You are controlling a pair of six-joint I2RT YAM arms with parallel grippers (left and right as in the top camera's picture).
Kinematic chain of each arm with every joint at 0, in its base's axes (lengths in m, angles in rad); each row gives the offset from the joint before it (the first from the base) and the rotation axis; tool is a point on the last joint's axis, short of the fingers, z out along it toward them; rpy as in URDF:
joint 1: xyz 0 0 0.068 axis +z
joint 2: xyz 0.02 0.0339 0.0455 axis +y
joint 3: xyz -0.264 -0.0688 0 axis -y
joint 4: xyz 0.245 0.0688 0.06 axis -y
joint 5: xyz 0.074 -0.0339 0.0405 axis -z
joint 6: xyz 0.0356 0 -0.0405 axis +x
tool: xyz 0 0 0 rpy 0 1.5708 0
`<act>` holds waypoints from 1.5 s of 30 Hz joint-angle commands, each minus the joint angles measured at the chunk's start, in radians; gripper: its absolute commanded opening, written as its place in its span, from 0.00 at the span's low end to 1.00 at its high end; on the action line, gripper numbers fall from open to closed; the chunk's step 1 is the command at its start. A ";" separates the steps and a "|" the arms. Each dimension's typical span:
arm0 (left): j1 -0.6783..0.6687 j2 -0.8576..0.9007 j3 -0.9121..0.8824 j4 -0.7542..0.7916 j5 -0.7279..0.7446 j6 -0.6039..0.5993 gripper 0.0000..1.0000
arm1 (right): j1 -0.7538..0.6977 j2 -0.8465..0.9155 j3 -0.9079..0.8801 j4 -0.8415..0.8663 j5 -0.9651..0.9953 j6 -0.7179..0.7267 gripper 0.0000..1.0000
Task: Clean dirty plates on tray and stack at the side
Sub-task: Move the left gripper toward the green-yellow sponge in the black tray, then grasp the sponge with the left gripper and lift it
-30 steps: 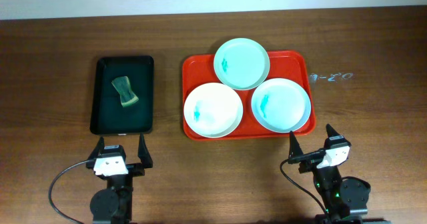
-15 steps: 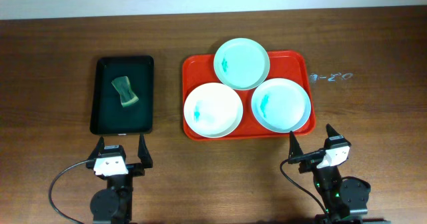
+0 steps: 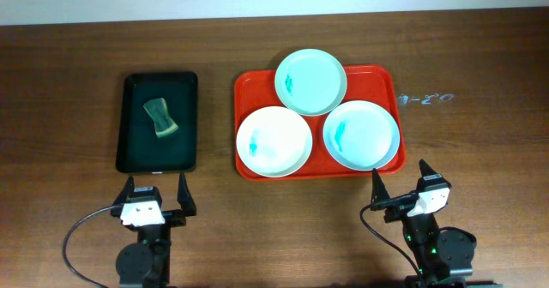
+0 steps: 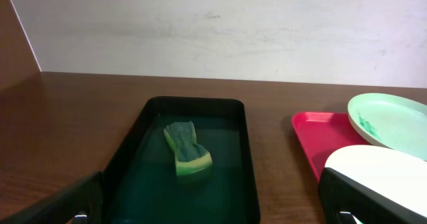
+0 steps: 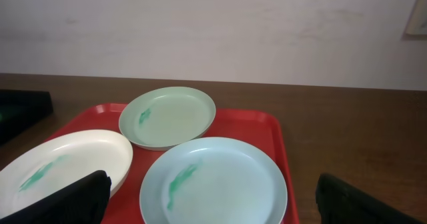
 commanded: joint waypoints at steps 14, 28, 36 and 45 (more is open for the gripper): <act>-0.006 0.040 0.089 0.811 0.333 0.084 0.99 | 0.005 -0.007 -0.008 -0.002 0.006 0.007 0.98; -0.006 1.153 1.342 -0.509 0.273 0.086 0.99 | 0.005 -0.007 -0.008 -0.002 0.006 0.007 0.98; 0.080 1.690 1.783 -0.966 -0.014 -0.215 0.99 | 0.005 -0.007 -0.008 -0.002 0.006 0.007 0.98; 0.127 2.053 1.783 -0.881 0.094 -0.237 0.71 | 0.005 -0.007 -0.008 -0.002 0.006 0.007 0.98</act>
